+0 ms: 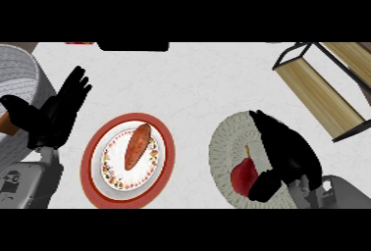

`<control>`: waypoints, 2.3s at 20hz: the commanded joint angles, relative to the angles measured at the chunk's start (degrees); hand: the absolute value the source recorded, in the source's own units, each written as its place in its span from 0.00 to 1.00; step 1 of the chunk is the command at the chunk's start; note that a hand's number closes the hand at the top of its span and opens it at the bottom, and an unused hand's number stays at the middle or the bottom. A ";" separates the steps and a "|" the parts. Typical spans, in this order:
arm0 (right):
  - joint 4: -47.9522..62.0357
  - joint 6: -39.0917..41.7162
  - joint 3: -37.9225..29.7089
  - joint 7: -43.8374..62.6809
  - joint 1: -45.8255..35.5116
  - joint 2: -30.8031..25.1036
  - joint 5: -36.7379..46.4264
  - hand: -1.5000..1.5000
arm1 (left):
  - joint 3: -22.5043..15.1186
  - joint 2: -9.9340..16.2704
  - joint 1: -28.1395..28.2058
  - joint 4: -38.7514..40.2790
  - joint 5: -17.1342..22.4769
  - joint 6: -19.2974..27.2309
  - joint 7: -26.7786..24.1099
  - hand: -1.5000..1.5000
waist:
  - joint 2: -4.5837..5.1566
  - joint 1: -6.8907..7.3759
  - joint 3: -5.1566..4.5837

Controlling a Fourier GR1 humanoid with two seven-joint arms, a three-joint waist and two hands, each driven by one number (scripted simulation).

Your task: Pick the pear from the placemat and place it in the tiered shelf

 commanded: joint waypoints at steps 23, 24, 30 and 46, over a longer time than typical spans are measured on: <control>7.91 3.15 2.15 4.76 8.07 11.26 14.38 0.00 | 2.55 -0.04 1.74 -2.69 -0.75 -1.89 2.45 0.50 | -0.06 -0.79 0.12; 8.82 2.33 2.90 5.05 8.62 12.90 15.85 0.00 | 1.27 -2.38 1.22 0.65 -2.13 -1.53 -1.45 0.50 | 0.01 -0.99 0.10; 14.98 3.68 0.67 0.86 9.66 16.96 18.36 0.00 | 3.97 -1.13 1.04 -0.07 -0.77 -3.53 -0.23 0.50 | 0.04 -0.84 0.11; 24.13 1.43 -1.68 -14.79 12.14 19.89 30.11 1.00 | 4.05 -4.61 2.71 0.45 -4.51 -3.74 -3.08 0.50 | 0.04 -0.80 0.12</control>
